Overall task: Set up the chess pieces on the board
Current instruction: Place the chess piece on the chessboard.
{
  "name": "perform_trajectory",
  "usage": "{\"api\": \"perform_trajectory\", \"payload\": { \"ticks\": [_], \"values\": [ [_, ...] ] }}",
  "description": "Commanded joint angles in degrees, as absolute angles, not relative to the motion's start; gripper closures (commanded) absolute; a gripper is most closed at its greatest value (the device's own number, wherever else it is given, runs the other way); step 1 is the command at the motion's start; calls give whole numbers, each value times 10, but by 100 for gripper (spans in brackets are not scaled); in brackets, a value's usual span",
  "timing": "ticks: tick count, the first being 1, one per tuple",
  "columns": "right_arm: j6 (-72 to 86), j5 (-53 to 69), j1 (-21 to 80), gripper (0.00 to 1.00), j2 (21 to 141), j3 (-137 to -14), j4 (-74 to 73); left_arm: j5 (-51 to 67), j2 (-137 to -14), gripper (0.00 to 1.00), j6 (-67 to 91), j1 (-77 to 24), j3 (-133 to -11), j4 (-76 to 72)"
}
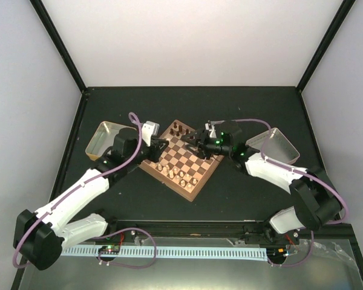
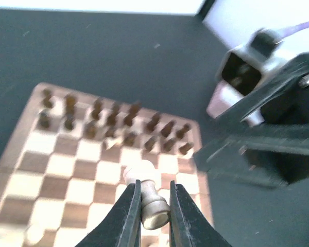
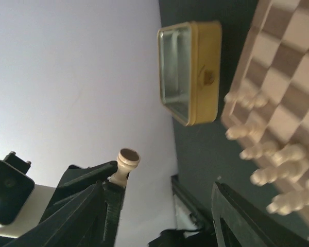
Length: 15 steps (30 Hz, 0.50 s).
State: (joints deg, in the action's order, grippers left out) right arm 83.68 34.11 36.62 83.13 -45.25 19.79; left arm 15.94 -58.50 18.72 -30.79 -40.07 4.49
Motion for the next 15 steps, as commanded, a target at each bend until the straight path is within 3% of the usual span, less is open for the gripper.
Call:
{"api": "perform_trajectory", "payload": {
  "ticks": [1, 6, 15],
  "values": [
    [698, 333, 322, 42, 831, -468, 117, 58, -601, 95, 210, -282, -461, 278],
    [619, 315, 309, 42, 832, -492, 28, 54, -635, 93, 239, -229, -485, 373],
    [590, 291, 309, 42, 822, -494, -8, 106, -730, 95, 258, -164, -489, 376]
  ]
}}
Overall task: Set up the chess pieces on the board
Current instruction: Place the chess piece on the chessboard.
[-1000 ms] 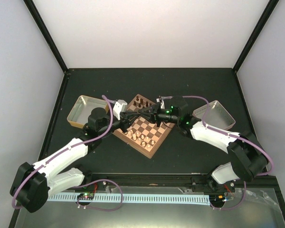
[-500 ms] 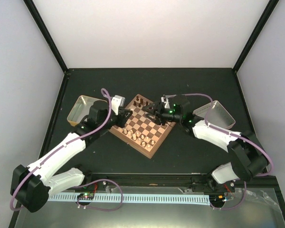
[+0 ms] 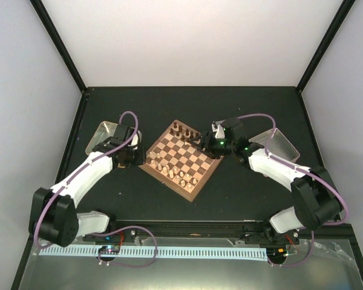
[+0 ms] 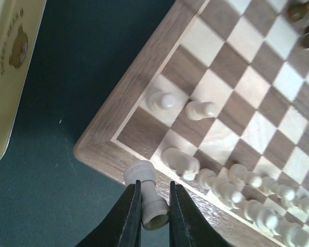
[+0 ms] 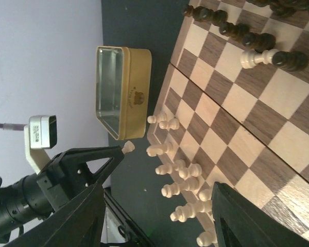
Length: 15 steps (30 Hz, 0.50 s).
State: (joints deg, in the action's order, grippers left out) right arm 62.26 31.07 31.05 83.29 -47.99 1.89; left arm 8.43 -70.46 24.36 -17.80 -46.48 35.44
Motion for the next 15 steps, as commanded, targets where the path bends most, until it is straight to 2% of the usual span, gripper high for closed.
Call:
{"api": "perform_trajectory", "payload": {
  "ticks": [1, 15],
  "values": [
    [588, 291, 310, 42, 822, -495, -8, 105, -750, 96, 259, -161, -490, 372],
    [581, 289, 308, 42, 824, -500, -19, 152, -865, 92, 238, -154, -532, 363]
  ]
}}
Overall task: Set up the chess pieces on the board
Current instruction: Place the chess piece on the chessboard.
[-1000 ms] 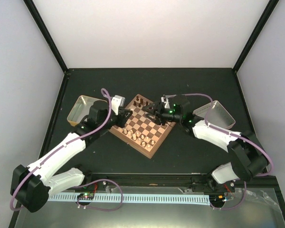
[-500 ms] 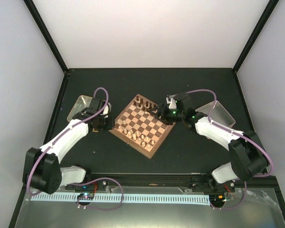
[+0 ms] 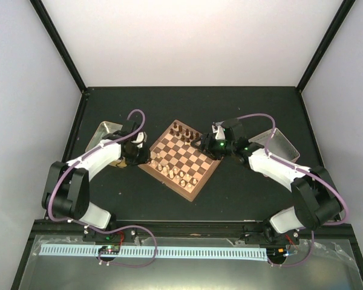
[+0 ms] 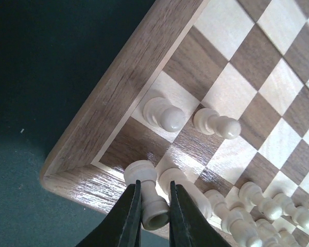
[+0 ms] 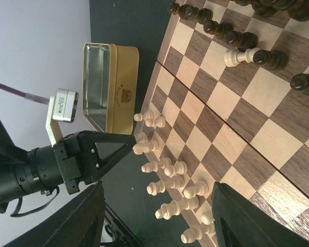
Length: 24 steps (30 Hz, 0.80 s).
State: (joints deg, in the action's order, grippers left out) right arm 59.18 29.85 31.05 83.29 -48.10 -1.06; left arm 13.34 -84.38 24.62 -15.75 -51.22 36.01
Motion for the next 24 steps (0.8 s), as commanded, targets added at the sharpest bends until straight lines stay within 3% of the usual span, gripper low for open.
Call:
{"api": "perform_trajectory", "payload": {
  "ticks": [1, 24],
  "values": [
    [581, 289, 309, 42, 824, -501, -20, 153, -870, 91, 239, -153, -532, 360],
    [581, 293, 308, 42, 831, -504, -23, 120, -883, 76, 234, -151, -542, 375]
  ]
}}
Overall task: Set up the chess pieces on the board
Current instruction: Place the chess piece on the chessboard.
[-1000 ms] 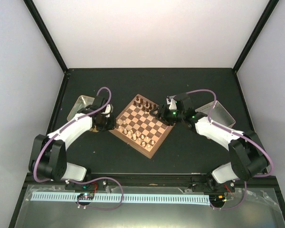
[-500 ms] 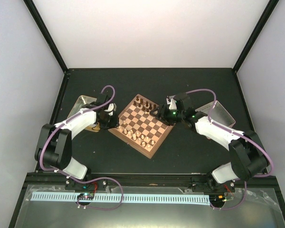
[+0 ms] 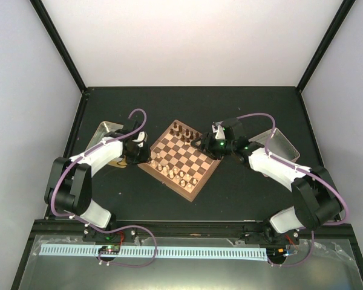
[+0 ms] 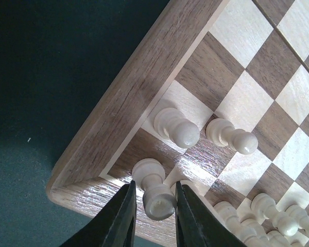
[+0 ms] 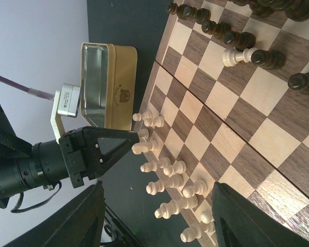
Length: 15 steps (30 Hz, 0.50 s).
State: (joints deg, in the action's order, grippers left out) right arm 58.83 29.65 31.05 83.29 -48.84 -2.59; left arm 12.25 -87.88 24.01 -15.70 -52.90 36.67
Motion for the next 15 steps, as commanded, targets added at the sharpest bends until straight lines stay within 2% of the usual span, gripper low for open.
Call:
{"api": "perform_trajectory", "payload": {
  "ticks": [1, 9, 15],
  "values": [
    [582, 293, 308, 42, 830, -505, -24, 125, -883, 76, 235, -150, -543, 372],
    [566, 283, 309, 42, 825, -509, -38, 116, -856, 69, 235, -149, -554, 386],
    [533, 241, 308, 42, 811, -515, -79, 101, -768, 64, 216, -151, -558, 390]
  ]
}}
